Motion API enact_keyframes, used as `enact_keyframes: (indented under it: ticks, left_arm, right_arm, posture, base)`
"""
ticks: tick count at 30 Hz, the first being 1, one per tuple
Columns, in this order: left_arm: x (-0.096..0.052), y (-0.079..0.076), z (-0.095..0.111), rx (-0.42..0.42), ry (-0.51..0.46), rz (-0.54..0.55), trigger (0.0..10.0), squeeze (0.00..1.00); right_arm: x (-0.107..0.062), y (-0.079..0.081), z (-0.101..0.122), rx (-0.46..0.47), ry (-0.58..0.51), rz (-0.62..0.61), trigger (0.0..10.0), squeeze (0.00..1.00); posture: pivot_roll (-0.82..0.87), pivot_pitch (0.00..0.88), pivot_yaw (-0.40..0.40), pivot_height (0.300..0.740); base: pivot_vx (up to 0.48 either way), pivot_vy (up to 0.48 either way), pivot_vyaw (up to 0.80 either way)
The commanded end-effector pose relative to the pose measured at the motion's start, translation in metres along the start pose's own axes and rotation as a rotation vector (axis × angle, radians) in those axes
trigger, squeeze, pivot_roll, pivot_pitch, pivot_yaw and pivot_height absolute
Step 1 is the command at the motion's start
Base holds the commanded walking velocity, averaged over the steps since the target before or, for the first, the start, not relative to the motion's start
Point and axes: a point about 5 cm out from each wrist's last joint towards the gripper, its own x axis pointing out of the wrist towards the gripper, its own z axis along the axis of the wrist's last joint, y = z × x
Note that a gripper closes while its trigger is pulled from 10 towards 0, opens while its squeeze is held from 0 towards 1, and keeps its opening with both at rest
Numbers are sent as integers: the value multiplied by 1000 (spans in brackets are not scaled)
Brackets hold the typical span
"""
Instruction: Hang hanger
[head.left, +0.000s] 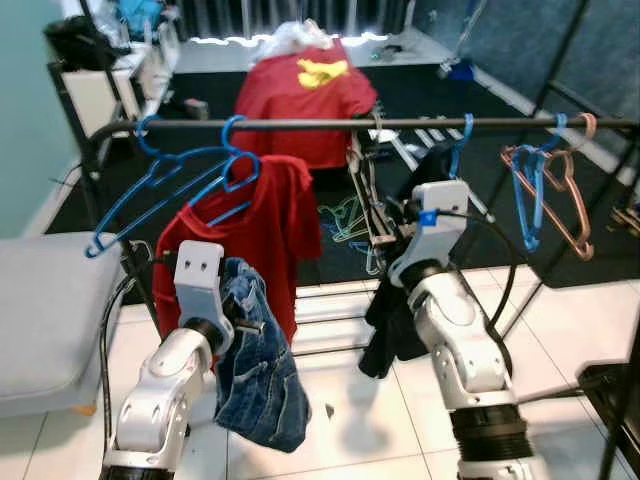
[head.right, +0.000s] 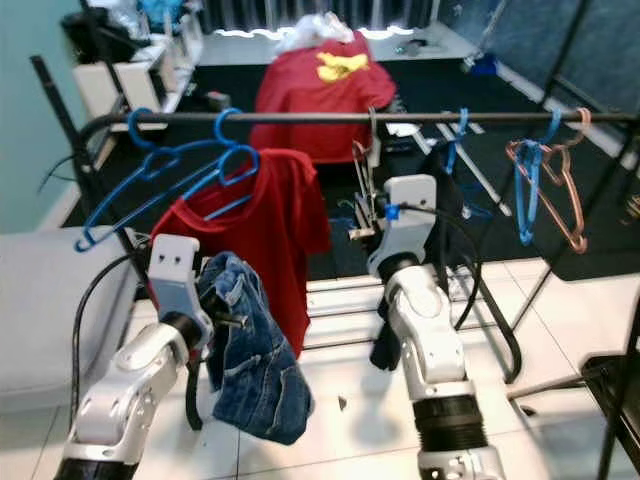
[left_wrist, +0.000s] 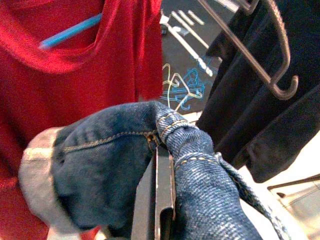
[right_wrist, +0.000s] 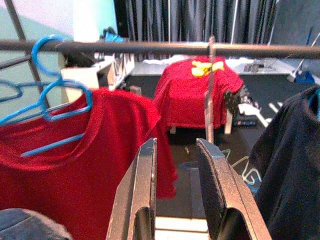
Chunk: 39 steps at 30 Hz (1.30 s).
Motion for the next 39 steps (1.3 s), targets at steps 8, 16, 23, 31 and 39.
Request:
enact_keyframes:
  ticks: [8,16,23,31,39]
  left_arm:
    - [-4,0,-1,-13,-11,14,10000,0]
    - [-1,-3,-2,-14,-9,1,10000,0]
    - [0,-2,-5,-14,-2,2,10000,0]
    - [0,3,0,-11,-16,34,10000,0]
    - [3,2,4,-27,-33,35,10000,0]
  right_arm:
    - [0,8,-9,7,32,24,10000,0]
    - [1,9,-12,7,44,20,10000,0]
    - [3,10,-14,3,58,36,10000,0]
    - [2,12,-24,14,97,42,10000,0]
    - [-1,10,-25,28,104,27,10000,0]
  posture:
    - [68,28,-34,740]
    - [75,13,-29,740]
    - [78,8,-37,740]
    - [86,21,-52,740]
    - [71,14,-58,740]
  base:
    - [-250,0,0]
    - [-250,0,0]
    - [-247,0,0]
    - [-210,0,0]
    - [0,0,0]
